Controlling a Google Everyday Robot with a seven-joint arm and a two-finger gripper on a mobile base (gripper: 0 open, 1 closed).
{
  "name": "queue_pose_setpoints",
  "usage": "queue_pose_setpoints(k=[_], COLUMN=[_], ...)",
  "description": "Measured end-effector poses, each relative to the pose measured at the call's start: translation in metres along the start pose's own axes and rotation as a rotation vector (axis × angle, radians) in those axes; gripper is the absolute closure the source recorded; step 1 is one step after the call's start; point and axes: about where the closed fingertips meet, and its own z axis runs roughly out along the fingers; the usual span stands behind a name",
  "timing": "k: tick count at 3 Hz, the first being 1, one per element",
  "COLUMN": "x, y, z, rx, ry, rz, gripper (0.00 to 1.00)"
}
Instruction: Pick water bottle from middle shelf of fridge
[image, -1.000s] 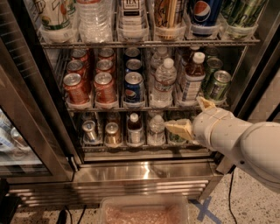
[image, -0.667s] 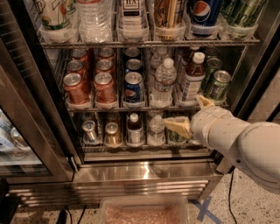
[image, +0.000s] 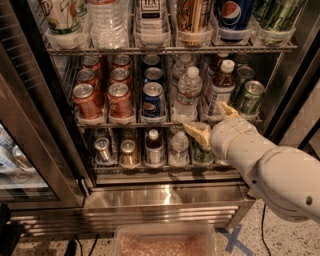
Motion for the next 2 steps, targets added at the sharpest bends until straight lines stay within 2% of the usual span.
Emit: queue_pose_setpoints(k=[1, 2], x=[-0.0033, -0.0042], y=[0.0088, 0.0151], z=[0.0067, 0.0094], rx=[0.027, 0.049], ry=[-0.052, -0.079], rz=[0.029, 0.046], gripper=[0.35, 0.38])
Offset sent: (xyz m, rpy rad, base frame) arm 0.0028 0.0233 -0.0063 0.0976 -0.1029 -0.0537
